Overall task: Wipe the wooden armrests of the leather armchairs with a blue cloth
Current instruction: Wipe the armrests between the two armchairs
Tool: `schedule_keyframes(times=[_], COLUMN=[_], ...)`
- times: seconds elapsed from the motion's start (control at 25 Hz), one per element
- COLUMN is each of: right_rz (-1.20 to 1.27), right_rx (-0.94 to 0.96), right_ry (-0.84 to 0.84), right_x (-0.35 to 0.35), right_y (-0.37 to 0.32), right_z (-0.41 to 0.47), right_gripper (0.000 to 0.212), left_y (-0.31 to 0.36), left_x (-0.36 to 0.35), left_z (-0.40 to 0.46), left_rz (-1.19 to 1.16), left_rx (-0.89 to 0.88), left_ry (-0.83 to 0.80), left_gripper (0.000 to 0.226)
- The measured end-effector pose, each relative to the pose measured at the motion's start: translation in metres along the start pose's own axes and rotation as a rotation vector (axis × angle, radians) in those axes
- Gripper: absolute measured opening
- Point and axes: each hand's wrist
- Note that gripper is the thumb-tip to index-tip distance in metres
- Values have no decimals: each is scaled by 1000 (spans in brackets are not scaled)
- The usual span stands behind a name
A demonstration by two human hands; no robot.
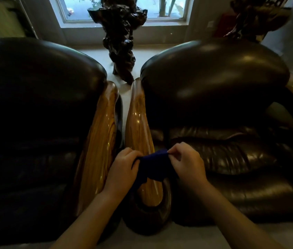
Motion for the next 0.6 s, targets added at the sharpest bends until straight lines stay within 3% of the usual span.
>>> schedule_keyframes(times=[0.32,0.6], right_rz=[28,83], right_rx=[-102,-176], right_ry=[-109,-46], right_x=[-83,-151], right_y=[85,134], right_z=[-84,-130], right_gripper=[12,14], left_y=[-56,-103], left_x=[-108,-173], left_z=[-74,-108], left_rz=[61,108], left_rx=[98,166], left_ry=[-27,17], left_gripper=[17,19])
Point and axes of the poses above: each hand's wrist, its own z-axis towards the middle knuckle, its own x-axis out of the back of the hand, y = z × x, and after that the axes turned 1 degree about -z, right-handed
